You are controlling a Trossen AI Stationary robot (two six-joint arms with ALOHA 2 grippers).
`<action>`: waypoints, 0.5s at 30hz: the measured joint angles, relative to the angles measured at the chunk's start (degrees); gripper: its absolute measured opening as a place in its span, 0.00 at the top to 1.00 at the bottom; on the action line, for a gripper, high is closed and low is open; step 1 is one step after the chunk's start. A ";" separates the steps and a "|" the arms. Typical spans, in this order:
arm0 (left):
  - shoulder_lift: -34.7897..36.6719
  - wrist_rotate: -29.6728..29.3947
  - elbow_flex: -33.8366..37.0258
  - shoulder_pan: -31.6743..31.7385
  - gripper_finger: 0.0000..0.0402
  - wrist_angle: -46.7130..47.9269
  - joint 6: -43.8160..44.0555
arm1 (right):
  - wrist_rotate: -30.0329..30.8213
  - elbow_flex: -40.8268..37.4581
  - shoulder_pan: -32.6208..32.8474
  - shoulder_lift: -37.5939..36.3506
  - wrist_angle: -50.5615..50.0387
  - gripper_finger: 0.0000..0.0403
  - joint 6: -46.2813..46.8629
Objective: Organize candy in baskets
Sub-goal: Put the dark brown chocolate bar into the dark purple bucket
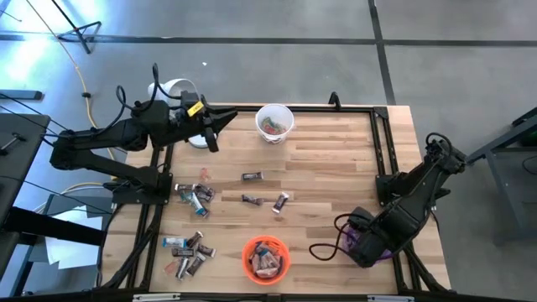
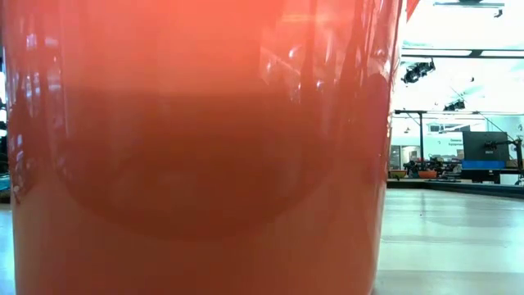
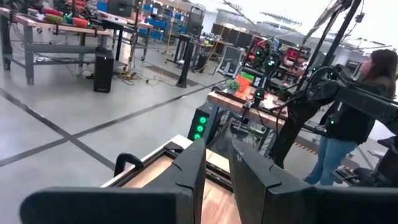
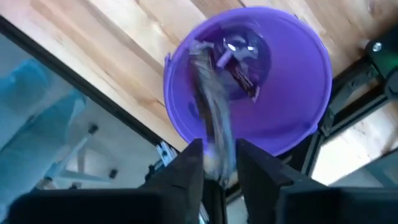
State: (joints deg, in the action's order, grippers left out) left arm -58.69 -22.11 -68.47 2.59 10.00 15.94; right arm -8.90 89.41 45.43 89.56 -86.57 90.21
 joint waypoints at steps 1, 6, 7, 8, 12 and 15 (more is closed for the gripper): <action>-0.07 0.00 0.00 -0.03 0.86 -0.13 0.05 | -0.91 0.00 0.00 0.00 -0.12 0.74 -0.34; -0.10 1.24 0.01 -0.02 0.86 -0.13 1.91 | -5.24 0.00 0.00 0.01 -0.21 0.63 -0.26; -0.10 1.69 0.01 -0.02 0.86 -0.11 1.99 | -5.26 0.00 0.00 0.00 -0.21 0.61 -0.28; -0.10 2.25 0.02 -0.02 0.86 -0.12 2.01 | -5.05 0.00 0.00 0.02 -0.20 0.61 -0.31; -0.10 3.23 0.02 -0.02 0.86 -0.78 2.48 | -1.81 0.02 -1.30 0.02 -0.24 0.60 -3.93; -0.10 3.48 0.01 -0.02 0.86 -1.57 2.51 | 2.15 0.02 -4.02 0.02 -1.30 0.62 -10.17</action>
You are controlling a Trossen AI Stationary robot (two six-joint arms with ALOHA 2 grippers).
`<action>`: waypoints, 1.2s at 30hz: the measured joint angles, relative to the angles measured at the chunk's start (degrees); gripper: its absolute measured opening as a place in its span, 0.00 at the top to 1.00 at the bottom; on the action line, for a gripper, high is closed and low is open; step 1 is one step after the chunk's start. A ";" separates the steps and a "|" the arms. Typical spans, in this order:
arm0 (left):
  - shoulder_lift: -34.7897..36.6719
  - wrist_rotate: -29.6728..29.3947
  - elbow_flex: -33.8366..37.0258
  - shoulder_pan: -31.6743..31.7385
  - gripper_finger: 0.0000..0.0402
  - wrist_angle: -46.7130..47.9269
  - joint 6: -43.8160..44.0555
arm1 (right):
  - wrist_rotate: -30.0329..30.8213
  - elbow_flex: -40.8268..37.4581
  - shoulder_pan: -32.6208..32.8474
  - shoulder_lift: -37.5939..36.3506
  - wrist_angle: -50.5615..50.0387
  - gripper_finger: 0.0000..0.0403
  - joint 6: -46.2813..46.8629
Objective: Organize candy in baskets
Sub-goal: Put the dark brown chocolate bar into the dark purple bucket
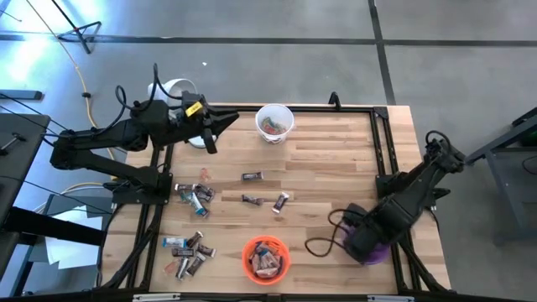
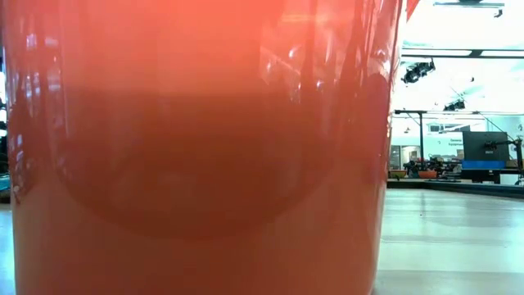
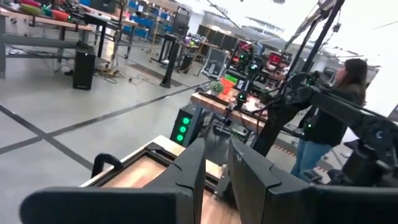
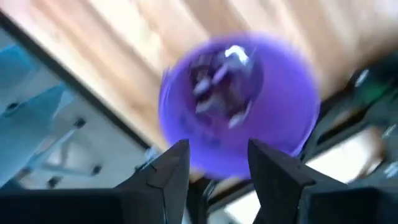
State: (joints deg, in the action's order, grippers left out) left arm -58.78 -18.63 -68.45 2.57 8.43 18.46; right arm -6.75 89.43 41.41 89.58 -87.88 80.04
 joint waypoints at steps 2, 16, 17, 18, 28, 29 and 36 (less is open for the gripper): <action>0.00 0.01 -0.01 0.00 0.86 -0.69 0.02 | 3.97 0.02 -2.43 0.00 -0.14 0.63 -6.01; 0.15 2.05 0.01 -0.11 0.86 1.06 -0.97 | 42.14 0.09 -19.92 1.24 15.47 0.64 7.83; 0.39 2.03 0.01 -0.11 0.86 1.55 -1.01 | 44.67 0.09 -20.12 1.87 17.19 0.64 10.46; 0.60 2.03 0.01 -0.11 0.86 1.74 -1.02 | 46.35 0.09 -20.27 2.67 18.89 0.64 12.65; 5.24 1.04 0.03 1.63 0.86 6.45 -8.08 | 38.57 0.09 -23.07 15.58 37.96 0.64 25.51; 5.84 1.03 0.03 1.96 0.86 6.72 -9.06 | 38.15 0.11 -23.54 16.73 40.65 0.64 25.56; 10.33 1.88 0.03 4.22 0.86 10.59 -14.17 | 29.13 0.09 -26.27 23.62 40.90 0.64 30.92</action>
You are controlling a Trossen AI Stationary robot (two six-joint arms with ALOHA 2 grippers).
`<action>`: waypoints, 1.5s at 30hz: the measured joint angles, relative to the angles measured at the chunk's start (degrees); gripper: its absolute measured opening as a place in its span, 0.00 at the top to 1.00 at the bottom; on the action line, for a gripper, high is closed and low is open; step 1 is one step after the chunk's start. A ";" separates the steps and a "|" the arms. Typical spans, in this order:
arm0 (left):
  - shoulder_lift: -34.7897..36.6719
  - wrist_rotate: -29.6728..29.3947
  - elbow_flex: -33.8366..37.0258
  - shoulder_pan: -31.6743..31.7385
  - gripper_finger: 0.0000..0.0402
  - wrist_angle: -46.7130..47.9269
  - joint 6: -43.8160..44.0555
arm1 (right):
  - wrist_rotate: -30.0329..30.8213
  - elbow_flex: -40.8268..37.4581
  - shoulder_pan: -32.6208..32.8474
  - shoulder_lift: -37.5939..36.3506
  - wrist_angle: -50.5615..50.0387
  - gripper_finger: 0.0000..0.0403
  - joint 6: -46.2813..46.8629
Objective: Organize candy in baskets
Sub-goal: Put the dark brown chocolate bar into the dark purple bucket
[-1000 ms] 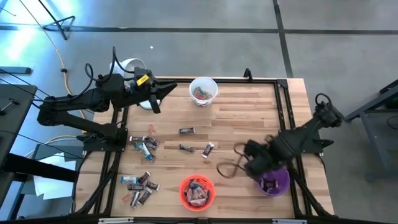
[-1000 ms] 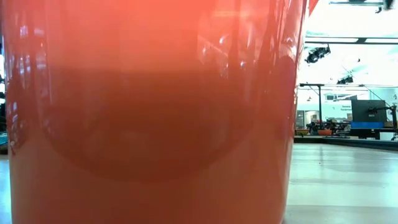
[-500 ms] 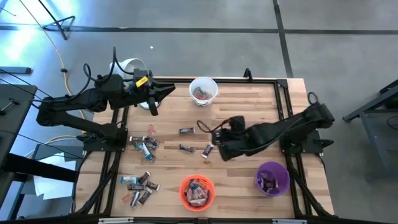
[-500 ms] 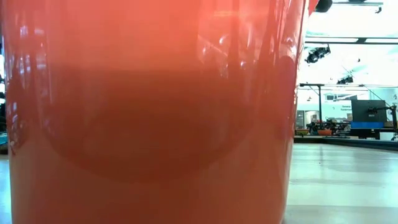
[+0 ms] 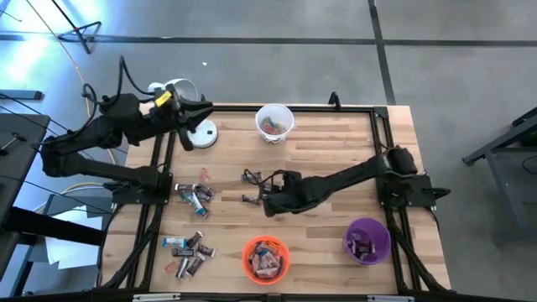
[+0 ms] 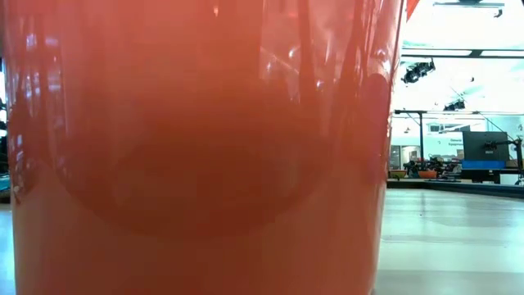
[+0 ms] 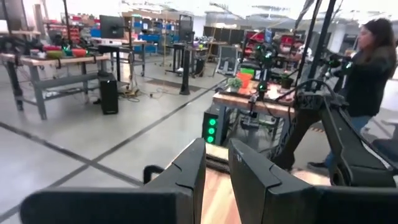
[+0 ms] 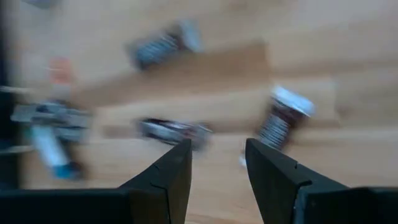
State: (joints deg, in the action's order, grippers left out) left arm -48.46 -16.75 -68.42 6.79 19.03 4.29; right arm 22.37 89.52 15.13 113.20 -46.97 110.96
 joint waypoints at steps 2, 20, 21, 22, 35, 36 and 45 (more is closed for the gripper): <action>1.14 0.09 0.00 0.56 0.86 1.48 -0.43 | -4.04 -0.02 -0.15 1.56 -0.75 0.64 1.53; 3.24 0.15 0.00 1.92 0.86 9.25 -0.48 | -13.46 -0.02 -3.58 5.59 -3.41 0.64 1.56; 3.33 0.15 0.00 1.92 0.86 9.40 -0.48 | -13.67 -0.02 -3.90 5.97 -2.71 0.64 1.24; 3.44 0.15 0.00 1.92 0.86 9.67 -0.45 | -14.19 -0.02 -4.11 6.27 -2.41 0.64 1.06; 3.53 4.61 -0.02 1.88 0.86 9.81 -0.04 | -16.96 0.26 -4.65 11.81 1.18 0.64 0.75; 3.53 4.63 -0.02 1.88 0.86 9.81 -0.04 | -16.96 0.30 -4.65 12.12 0.90 0.64 0.99; 3.53 4.63 -0.02 1.88 0.86 9.83 -0.04 | -17.15 0.39 -5.92 12.91 -0.92 0.64 -0.39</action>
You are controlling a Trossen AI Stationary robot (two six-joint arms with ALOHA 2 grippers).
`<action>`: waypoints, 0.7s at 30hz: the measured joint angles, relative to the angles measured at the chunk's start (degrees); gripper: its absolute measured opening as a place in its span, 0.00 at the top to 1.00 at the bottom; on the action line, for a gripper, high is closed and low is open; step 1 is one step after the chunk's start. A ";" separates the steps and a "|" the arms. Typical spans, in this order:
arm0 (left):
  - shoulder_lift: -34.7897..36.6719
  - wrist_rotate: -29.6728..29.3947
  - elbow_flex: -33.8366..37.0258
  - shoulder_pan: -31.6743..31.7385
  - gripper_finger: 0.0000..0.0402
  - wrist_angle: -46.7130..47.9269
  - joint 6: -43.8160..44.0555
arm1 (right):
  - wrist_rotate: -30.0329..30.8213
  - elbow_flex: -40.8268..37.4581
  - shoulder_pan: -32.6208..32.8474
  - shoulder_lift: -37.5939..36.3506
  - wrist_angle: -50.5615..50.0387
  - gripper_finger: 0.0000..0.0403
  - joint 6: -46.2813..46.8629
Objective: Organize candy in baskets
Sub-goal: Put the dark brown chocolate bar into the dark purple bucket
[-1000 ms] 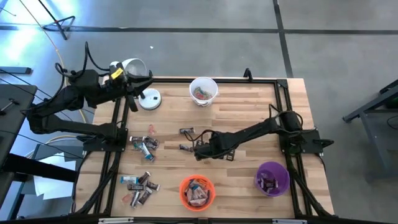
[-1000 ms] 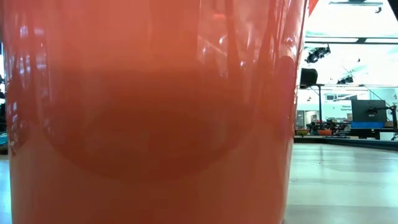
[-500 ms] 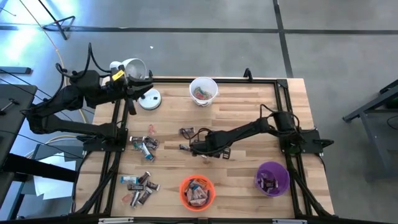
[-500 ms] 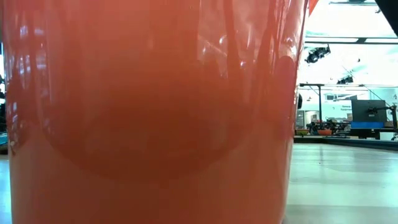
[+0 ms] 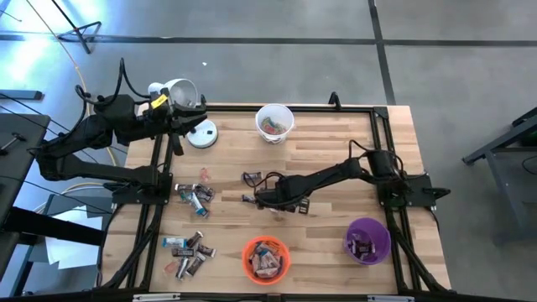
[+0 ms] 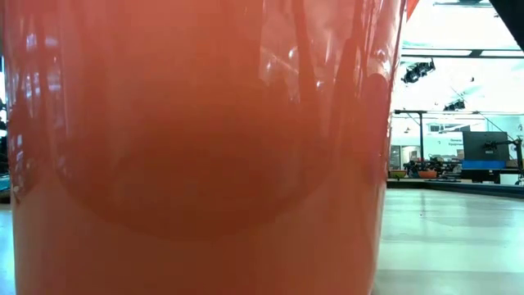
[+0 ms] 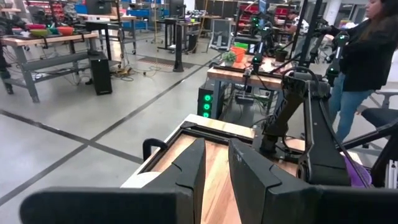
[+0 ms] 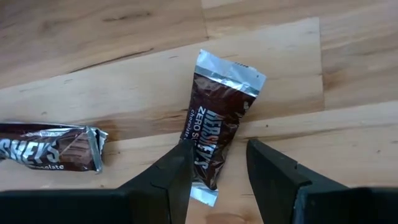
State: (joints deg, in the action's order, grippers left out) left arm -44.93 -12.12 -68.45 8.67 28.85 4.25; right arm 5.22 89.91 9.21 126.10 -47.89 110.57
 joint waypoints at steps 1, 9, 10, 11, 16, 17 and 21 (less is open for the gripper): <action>0.00 0.00 0.00 0.00 0.86 -0.01 0.00 | -0.10 0.00 -0.21 0.00 -0.11 0.65 -0.42; 0.00 0.00 0.00 0.00 0.86 0.07 0.04 | -1.21 0.02 -1.38 0.80 -0.12 0.80 -3.30; 0.00 0.00 0.00 0.00 0.86 0.06 0.04 | -1.16 0.03 -1.38 0.90 -0.17 0.82 -3.73; 0.00 0.00 0.00 0.00 0.86 0.07 0.04 | -1.10 0.09 -1.38 0.90 -0.34 0.85 -3.96; 0.00 0.00 0.00 0.00 0.86 0.09 0.04 | -0.71 0.11 -1.31 0.92 -0.89 0.97 -4.98; 0.00 0.00 0.00 0.00 0.86 0.10 0.04 | -0.65 0.11 -1.29 0.92 -0.93 0.98 -5.73; 0.00 0.00 0.00 0.00 0.86 0.10 0.02 | -0.81 0.13 -1.29 0.90 -1.06 0.99 -6.52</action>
State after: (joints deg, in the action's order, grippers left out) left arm -44.93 -12.12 -68.45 8.67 28.95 4.27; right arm 4.41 90.04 7.92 127.01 -48.95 104.05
